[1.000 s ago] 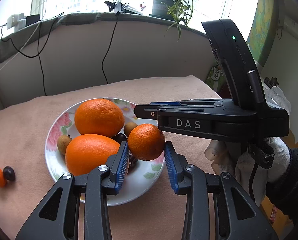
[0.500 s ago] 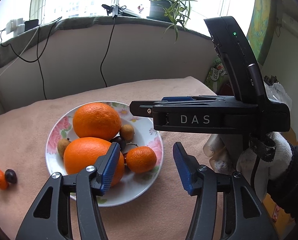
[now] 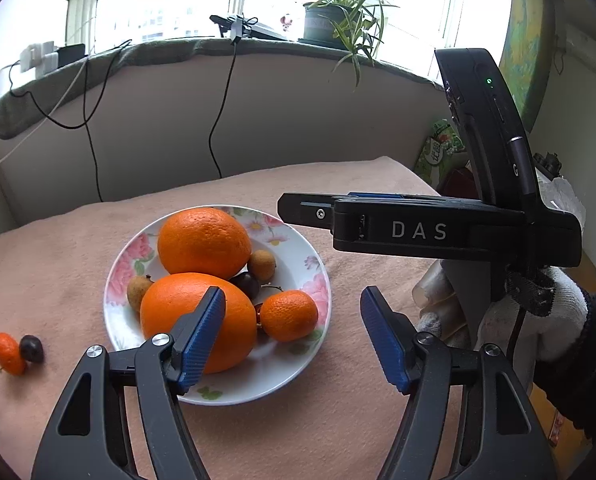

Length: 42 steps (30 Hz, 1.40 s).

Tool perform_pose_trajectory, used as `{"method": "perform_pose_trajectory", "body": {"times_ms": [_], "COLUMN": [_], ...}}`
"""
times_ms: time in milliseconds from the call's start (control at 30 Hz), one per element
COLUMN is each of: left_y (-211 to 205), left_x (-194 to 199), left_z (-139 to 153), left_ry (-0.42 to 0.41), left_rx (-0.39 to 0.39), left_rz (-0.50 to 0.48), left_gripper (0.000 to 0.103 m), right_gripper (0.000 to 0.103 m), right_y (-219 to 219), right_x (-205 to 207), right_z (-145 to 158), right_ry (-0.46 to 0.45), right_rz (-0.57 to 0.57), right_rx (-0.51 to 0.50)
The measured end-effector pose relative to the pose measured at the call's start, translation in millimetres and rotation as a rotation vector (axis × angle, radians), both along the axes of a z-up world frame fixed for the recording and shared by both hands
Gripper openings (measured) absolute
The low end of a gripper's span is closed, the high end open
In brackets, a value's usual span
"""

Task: Organize fruits
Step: 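Open the left tool to set the tangerine on the plate while the right tool releases the kiwi, then withdraw both tools from the plate toward the last tangerine and dark plum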

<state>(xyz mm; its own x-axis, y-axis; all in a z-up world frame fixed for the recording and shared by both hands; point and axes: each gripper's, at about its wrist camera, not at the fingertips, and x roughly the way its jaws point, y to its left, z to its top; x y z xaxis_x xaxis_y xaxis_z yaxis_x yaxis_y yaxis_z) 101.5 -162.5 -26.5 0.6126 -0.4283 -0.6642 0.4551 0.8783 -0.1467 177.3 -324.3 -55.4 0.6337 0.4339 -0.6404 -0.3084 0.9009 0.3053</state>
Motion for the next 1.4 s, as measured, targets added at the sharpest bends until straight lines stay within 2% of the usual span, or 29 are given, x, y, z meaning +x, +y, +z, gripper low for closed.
{"method": "perform_pose_trajectory", "body": {"times_ms": [367, 600, 700, 867, 967, 1133, 1267, 1400], "left_y": [6, 15, 22, 41, 57, 89, 119, 146], "left_x": [-11, -17, -18, -19, -20, -25, -29, -32], "left_z": [6, 10, 10, 8, 7, 6, 4, 3], "left_ry": [-0.029, -0.045, -0.048, -0.047, -0.047, -0.052, -0.053, -0.05], "left_rx": [0.005, 0.001, -0.005, -0.016, -0.022, -0.027, -0.027, -0.03], "left_rz": [0.012, 0.025, 0.037, 0.073, 0.106, 0.173, 0.232, 0.288], "left_gripper": [0.07, 0.07, 0.07, 0.07, 0.07, 0.07, 0.07, 0.07], "right_gripper": [0.085, 0.087, 0.102, 0.102, 0.102, 0.102, 0.102, 0.102], "right_y": [1, 9, 13, 26, 38, 62, 80, 101], "right_x": [-11, -21, -26, -41, -46, -54, -54, -58], "right_z": [4, 15, 21, 37, 45, 53, 51, 50], "right_ry": [-0.02, -0.052, -0.084, -0.164, -0.18, -0.192, -0.156, -0.159], "right_rz": [0.007, -0.013, -0.025, -0.033, -0.024, 0.044, 0.113, 0.163], "right_rx": [-0.004, -0.102, -0.149, -0.242, -0.27, -0.274, -0.226, -0.202]}}
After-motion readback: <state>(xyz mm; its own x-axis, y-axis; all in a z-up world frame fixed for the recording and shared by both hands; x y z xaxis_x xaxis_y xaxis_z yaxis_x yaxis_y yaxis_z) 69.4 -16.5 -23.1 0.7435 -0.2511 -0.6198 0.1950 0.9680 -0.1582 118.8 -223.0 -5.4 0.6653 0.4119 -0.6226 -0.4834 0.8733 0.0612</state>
